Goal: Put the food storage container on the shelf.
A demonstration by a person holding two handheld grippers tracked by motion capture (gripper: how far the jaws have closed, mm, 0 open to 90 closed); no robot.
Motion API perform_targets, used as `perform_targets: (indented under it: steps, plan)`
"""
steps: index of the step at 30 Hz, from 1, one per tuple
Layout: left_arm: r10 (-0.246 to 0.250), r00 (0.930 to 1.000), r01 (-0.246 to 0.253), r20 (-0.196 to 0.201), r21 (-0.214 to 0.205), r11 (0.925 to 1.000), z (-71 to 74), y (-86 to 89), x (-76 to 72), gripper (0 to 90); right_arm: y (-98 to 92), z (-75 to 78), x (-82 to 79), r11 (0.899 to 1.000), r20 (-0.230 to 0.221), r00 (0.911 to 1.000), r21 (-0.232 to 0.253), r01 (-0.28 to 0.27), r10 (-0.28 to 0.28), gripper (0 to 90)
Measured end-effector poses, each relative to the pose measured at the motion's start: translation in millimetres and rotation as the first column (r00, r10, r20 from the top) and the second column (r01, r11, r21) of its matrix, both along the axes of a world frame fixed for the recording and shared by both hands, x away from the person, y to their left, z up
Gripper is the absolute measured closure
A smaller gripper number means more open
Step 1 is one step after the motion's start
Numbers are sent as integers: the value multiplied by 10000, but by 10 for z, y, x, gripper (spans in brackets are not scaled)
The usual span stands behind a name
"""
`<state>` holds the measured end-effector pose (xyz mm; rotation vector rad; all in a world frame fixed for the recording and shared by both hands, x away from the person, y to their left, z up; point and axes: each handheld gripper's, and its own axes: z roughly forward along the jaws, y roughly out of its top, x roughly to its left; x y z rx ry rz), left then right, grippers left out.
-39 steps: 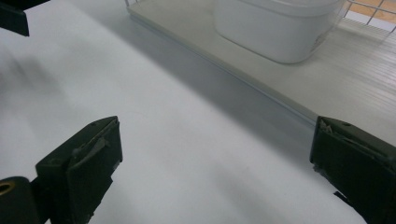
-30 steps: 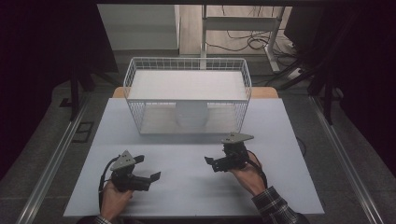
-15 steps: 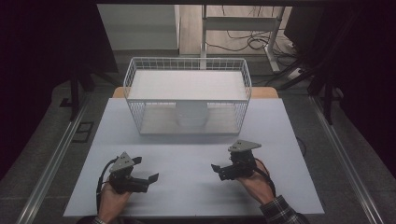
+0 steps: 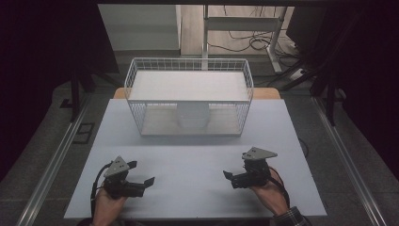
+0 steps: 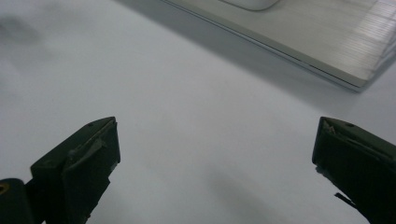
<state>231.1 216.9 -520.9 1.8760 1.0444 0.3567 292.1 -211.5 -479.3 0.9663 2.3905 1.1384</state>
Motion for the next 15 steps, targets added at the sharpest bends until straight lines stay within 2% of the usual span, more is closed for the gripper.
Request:
perform_targets:
  steps: [15]
  plan:
    - [325, 9994, -323, -97, 225, 9992, -7, 97, -96, 40, -342, 22, -208, 9981, 173, 9981, 190, 593, -597, 8]
